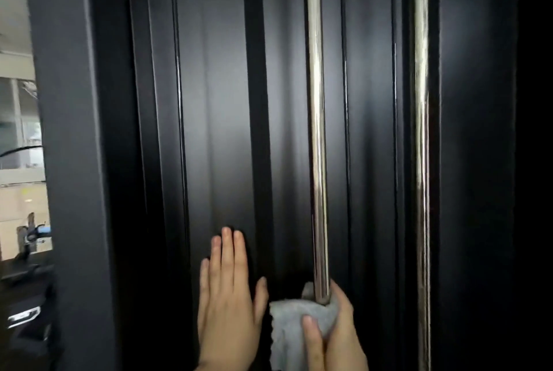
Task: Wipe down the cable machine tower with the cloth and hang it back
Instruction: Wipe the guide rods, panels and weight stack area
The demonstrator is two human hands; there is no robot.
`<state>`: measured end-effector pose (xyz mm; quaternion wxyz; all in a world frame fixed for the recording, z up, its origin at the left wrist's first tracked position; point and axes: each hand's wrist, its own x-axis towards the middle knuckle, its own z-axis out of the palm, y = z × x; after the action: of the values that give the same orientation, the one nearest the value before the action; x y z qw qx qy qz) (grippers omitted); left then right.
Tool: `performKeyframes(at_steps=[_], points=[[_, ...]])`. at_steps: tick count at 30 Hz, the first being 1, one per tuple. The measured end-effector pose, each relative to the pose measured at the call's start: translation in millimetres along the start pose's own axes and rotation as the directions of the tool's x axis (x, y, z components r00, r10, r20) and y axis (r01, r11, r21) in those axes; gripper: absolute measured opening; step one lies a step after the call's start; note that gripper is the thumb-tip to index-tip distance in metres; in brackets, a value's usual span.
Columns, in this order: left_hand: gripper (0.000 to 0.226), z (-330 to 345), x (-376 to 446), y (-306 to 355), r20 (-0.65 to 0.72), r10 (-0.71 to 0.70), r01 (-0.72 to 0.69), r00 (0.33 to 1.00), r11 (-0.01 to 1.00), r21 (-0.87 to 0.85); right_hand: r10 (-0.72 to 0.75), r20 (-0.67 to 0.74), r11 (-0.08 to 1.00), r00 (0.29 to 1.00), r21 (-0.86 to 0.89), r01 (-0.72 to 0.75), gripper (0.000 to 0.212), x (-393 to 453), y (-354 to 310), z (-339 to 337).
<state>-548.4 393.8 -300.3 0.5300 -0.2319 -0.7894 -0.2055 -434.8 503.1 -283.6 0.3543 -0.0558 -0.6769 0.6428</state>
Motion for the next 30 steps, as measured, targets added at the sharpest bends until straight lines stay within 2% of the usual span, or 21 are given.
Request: performKeyframes(at_steps=[1,2,3,4,7,10,12,14,16,19,21,24,27,30], points=[[0.081,-3,4,2,0.005,-0.018,0.018,1.000,1.000,-0.017,-0.049,0.055,0.982,0.997,-0.180,0.058,0.048,4,-18,-1],[0.081,-8,10,4,0.005,-0.034,0.035,0.999,0.999,-0.034,-0.119,-0.030,0.942,0.992,-0.318,0.103,0.027,10,-42,0],[0.081,-13,18,7,0.006,-0.043,0.044,0.999,0.998,-0.050,-0.238,-0.121,0.938,0.964,-0.288,0.195,0.035,11,-59,7],[0.079,-20,28,11,0.013,-0.049,0.050,0.999,0.996,-0.070,-0.369,-0.089,0.878,0.925,-0.358,0.316,0.049,18,-78,8],[0.074,-38,59,19,0.029,-0.098,0.101,0.995,0.988,-0.119,-0.419,-0.062,0.851,0.906,-0.375,0.368,0.053,39,-122,17],[0.078,-49,89,21,0.042,-0.128,0.132,0.991,0.982,-0.134,-0.325,-0.060,0.872,0.944,-0.404,0.275,0.056,26,-109,16],[0.078,-51,103,20,0.048,-0.123,0.128,0.991,0.985,-0.114,-0.246,-0.020,0.871,0.969,-0.444,0.212,0.054,2,-83,12],[0.080,-53,108,17,0.065,-0.115,0.121,0.991,0.988,-0.100,-0.167,0.028,0.881,0.985,-0.445,0.162,0.053,-5,-83,8],[0.083,-55,111,16,0.067,-0.111,0.118,0.992,0.987,-0.106,-0.195,0.019,0.866,0.981,-0.466,0.182,0.057,11,-111,10],[0.088,-57,116,19,0.072,-0.149,0.157,0.986,0.980,-0.121,-0.379,-0.059,0.828,0.924,-0.467,0.310,0.058,48,-173,17],[0.088,-59,116,22,0.082,-0.155,0.165,0.984,0.977,-0.136,-0.410,-0.079,0.829,0.909,-0.448,0.335,0.057,62,-192,20],[0.085,-62,116,30,0.107,-0.185,0.202,0.977,0.964,-0.175,-0.352,-0.035,0.838,0.935,-0.457,0.298,0.056,49,-164,15],[0.084,-62,118,34,0.098,-0.190,0.203,0.977,0.967,-0.155,-0.225,0.034,0.865,0.974,-0.453,0.216,0.036,30,-131,4],[0.081,-60,130,32,0.049,-0.148,0.153,0.988,0.981,-0.119,-0.213,0.058,0.889,0.975,-0.404,0.218,0.028,48,-145,-1]])
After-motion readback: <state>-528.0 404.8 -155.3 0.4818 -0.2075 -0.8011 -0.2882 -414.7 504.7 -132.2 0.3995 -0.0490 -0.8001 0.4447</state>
